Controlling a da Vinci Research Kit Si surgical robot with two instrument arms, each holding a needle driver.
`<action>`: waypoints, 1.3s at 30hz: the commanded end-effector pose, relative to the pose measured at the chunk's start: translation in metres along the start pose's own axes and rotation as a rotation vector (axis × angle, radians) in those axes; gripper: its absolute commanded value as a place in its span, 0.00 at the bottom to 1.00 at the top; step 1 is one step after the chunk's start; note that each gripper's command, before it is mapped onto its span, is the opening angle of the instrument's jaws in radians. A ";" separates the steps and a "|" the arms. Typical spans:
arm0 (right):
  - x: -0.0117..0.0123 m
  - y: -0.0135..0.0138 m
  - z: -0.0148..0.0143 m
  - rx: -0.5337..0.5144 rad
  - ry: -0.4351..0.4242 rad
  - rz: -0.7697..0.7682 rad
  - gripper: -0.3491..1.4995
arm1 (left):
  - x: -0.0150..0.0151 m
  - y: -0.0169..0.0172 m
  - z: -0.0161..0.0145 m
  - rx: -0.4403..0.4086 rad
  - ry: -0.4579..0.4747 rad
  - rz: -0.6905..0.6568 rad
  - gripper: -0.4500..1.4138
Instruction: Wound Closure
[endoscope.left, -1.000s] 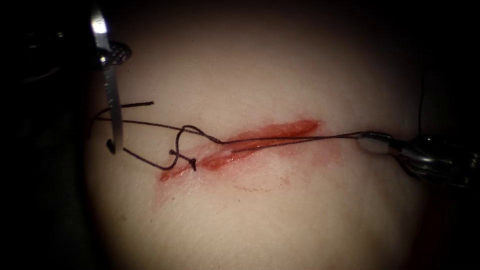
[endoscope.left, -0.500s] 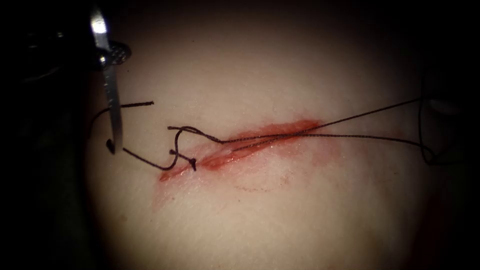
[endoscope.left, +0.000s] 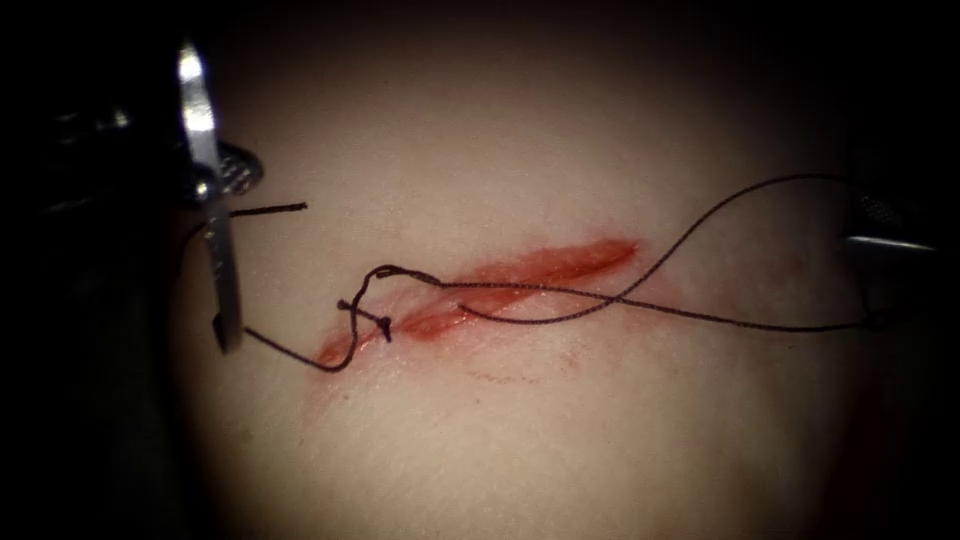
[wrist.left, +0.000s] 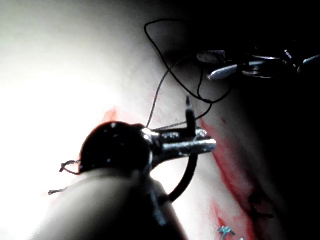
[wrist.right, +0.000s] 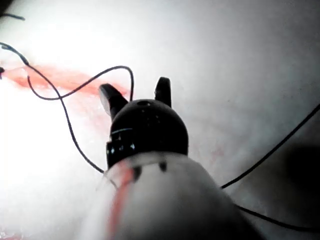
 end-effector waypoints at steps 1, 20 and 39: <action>0.0006 -0.0024 0.0013 0.038 0.014 -0.005 0.79 | -0.0003 -0.0002 0.0005 -0.021 -0.014 -0.017 0.00; 0.0030 -0.0067 0.0088 0.069 0.105 -0.031 0.64 | -0.0127 -0.0044 0.0068 -0.092 -0.323 -0.251 0.00; 0.0010 -0.0077 0.0252 0.268 -0.257 -0.065 0.54 | -0.0174 -0.0098 0.0061 -0.027 -0.469 0.078 0.00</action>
